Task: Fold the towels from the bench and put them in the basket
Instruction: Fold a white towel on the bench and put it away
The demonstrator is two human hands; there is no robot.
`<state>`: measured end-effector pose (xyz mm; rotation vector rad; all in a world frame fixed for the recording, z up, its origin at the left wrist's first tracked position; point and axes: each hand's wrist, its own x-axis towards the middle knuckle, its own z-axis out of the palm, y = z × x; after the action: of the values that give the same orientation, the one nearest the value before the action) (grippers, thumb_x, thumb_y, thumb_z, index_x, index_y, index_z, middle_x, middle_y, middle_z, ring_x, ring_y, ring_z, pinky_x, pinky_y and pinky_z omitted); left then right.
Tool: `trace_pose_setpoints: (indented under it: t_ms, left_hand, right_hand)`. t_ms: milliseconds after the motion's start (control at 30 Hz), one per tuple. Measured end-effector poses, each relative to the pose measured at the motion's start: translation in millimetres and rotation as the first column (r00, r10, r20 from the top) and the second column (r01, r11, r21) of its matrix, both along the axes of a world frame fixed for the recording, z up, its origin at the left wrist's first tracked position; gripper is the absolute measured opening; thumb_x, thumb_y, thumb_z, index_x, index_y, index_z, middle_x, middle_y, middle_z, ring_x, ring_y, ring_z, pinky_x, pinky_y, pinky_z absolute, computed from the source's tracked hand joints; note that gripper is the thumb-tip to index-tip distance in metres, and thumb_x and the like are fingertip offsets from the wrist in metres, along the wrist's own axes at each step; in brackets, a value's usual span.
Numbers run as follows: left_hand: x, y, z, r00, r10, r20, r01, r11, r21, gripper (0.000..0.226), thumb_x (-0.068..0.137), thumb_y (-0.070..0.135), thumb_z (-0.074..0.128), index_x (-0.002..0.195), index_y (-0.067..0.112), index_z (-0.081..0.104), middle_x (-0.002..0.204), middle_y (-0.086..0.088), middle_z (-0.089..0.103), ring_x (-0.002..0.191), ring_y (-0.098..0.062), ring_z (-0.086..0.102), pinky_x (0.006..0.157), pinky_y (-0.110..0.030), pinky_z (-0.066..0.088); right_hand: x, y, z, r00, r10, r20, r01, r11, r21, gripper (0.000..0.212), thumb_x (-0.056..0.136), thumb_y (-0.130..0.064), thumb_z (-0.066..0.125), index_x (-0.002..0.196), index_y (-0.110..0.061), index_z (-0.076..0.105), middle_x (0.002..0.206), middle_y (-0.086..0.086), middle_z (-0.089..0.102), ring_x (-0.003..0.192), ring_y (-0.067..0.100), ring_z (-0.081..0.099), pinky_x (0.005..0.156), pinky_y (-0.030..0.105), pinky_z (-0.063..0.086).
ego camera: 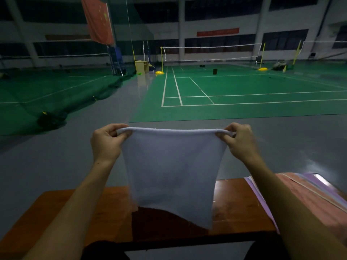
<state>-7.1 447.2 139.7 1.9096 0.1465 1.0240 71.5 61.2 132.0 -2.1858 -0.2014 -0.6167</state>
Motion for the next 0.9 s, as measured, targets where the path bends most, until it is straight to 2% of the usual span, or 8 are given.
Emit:
trace_pose_setpoints:
  t_ms: [67, 133, 200, 233, 333, 467, 700, 900]
  left_hand:
    - [-1.1, -4.1, 0.2, 0.999, 0.028, 0.018, -0.028, 0.999, -0.023, 0.017, 0.088, 0.021, 0.085, 0.103, 0.014, 0.082, 0.094, 0.0, 0.077, 0.087, -0.015, 0.074, 0.079, -0.032, 0.061]
    - [-2.8, -8.0, -0.3, 1.0, 0.022, -0.008, -0.022, 0.999, 0.026, 0.011, 0.091, 0.022, 0.082, 0.1, 0.016, 0.08, 0.108, -0.003, 0.072, 0.094, -0.017, 0.068, 0.083, -0.034, 0.059]
    - [-7.0, -12.4, -0.2, 0.998, -0.032, -0.047, 0.034, 0.999, 0.04, 0.005, 0.095, 0.021, 0.077, 0.095, 0.018, 0.074, 0.115, -0.001, 0.068, 0.1, -0.013, 0.064, 0.085, -0.032, 0.054]
    - [-11.4, -15.9, 0.1, 0.996, -0.066, -0.065, 0.067, 0.998, 0.007, 0.006, 0.097, 0.021, 0.075, 0.093, 0.018, 0.072, 0.108, 0.001, 0.07, 0.095, -0.008, 0.065, 0.082, -0.03, 0.052]
    - [-30.1, -25.2, -0.8, 0.987, -0.133, -0.085, 0.127, 0.989, -0.077, 0.008, 0.099, 0.023, 0.072, 0.093, 0.017, 0.07, 0.089, 0.001, 0.073, 0.075, 0.002, 0.064, 0.07, -0.028, 0.05]
    - [-58.8, -28.5, 1.0, 0.982, -0.177, -0.058, 0.17, 0.979, -0.108, 0.011, 0.098, 0.025, 0.074, 0.092, 0.017, 0.075, 0.084, -0.001, 0.076, 0.076, -0.008, 0.068, 0.068, -0.033, 0.052]
    - [-97.2, -31.7, 5.9, 0.967, -0.253, -0.037, 0.248, 0.963, -0.109, 0.009, 0.095, 0.029, 0.075, 0.096, 0.019, 0.077, 0.089, 0.0, 0.078, 0.082, -0.02, 0.074, 0.066, -0.039, 0.06]
    - [-64.1, -22.5, -48.0, 0.959, -0.216, -0.186, 0.21, 0.976, -0.051, 0.009, 0.094, 0.029, 0.076, 0.093, 0.02, 0.077, 0.087, 0.007, 0.077, 0.078, -0.008, 0.072, 0.061, -0.034, 0.056]
  right_hand:
    - [-1.1, -3.2, -4.4, 0.994, 0.076, -0.075, -0.067, 0.99, 0.122, 0.027, 0.094, -0.037, 0.076, 0.096, -0.011, 0.069, 0.095, 0.008, 0.066, 0.088, 0.028, 0.064, 0.08, 0.052, 0.059]
    - [-7.1, -7.1, -10.3, 0.988, 0.116, -0.099, -0.088, 0.964, 0.25, 0.025, 0.098, -0.036, 0.072, 0.099, -0.011, 0.069, 0.096, 0.009, 0.069, 0.094, 0.032, 0.067, 0.085, 0.061, 0.058]
    - [-15.1, -10.9, -16.0, 0.987, 0.129, -0.096, -0.093, 0.945, 0.315, 0.025, 0.099, -0.035, 0.07, 0.103, -0.01, 0.07, 0.1, 0.011, 0.071, 0.098, 0.036, 0.069, 0.084, 0.065, 0.058]
    - [-20.2, -12.7, -18.0, 0.985, 0.138, -0.102, -0.098, 0.94, 0.325, 0.026, 0.1, -0.034, 0.069, 0.105, -0.008, 0.071, 0.1, 0.012, 0.071, 0.099, 0.037, 0.069, 0.083, 0.065, 0.059]
    - [-42.2, -18.1, -19.3, 0.979, 0.165, -0.117, -0.112, 0.925, 0.362, 0.028, 0.099, -0.032, 0.071, 0.103, -0.005, 0.071, 0.098, 0.014, 0.072, 0.097, 0.038, 0.069, 0.077, 0.059, 0.063]
    - [-71.9, -32.2, -16.7, 0.971, 0.21, -0.118, -0.16, 0.929, 0.335, 0.023, 0.098, -0.034, 0.071, 0.098, -0.01, 0.071, 0.096, 0.009, 0.073, 0.091, 0.03, 0.071, 0.071, 0.043, 0.061]
    - [-106.7, -51.8, -3.3, 0.964, 0.253, -0.088, -0.216, 0.928, 0.304, 0.022, 0.093, -0.036, 0.073, 0.095, -0.015, 0.07, 0.085, -0.001, 0.075, 0.077, 0.013, 0.073, 0.061, 0.029, 0.058]
    - [-69.7, -43.1, -52.4, 0.973, 0.172, -0.151, -0.14, 0.97, 0.198, 0.023, 0.095, -0.033, 0.075, 0.093, -0.01, 0.07, 0.086, 0.002, 0.071, 0.073, 0.014, 0.066, 0.056, 0.017, 0.051]
